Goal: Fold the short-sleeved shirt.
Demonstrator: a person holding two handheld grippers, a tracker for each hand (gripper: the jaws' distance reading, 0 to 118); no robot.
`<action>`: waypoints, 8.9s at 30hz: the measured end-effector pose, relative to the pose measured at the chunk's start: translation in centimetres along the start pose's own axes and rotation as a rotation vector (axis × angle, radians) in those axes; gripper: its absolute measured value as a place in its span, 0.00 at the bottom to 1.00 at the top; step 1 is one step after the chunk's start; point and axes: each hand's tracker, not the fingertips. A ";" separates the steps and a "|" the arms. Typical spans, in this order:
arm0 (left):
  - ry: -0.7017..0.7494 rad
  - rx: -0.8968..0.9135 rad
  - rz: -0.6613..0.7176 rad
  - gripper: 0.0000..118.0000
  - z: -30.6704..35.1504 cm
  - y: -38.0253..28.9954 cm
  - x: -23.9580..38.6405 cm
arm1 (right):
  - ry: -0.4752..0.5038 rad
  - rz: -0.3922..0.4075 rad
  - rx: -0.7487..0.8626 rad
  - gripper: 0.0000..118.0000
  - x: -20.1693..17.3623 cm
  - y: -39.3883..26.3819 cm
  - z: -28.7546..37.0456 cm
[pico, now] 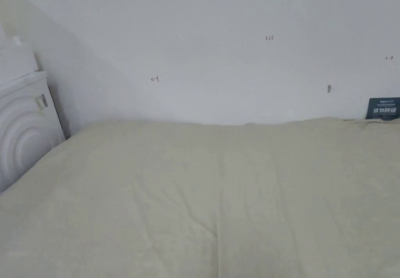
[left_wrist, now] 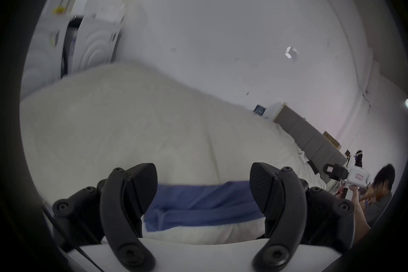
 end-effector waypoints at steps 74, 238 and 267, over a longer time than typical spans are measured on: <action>-0.210 -0.289 0.774 0.05 -14.1 -8.8 -20.0 | 0.077 -0.156 -0.259 0.03 -6.7 -5.9 -4.3; -0.201 -0.651 0.290 0.04 -27.4 -19.3 11.4 | 0.041 -0.323 -0.286 0.04 -0.5 -11.1 -0.4; -0.282 -0.548 0.421 0.68 -21.7 -12.1 -3.3 | 0.434 -0.584 -0.558 0.03 -2.8 -18.1 -22.0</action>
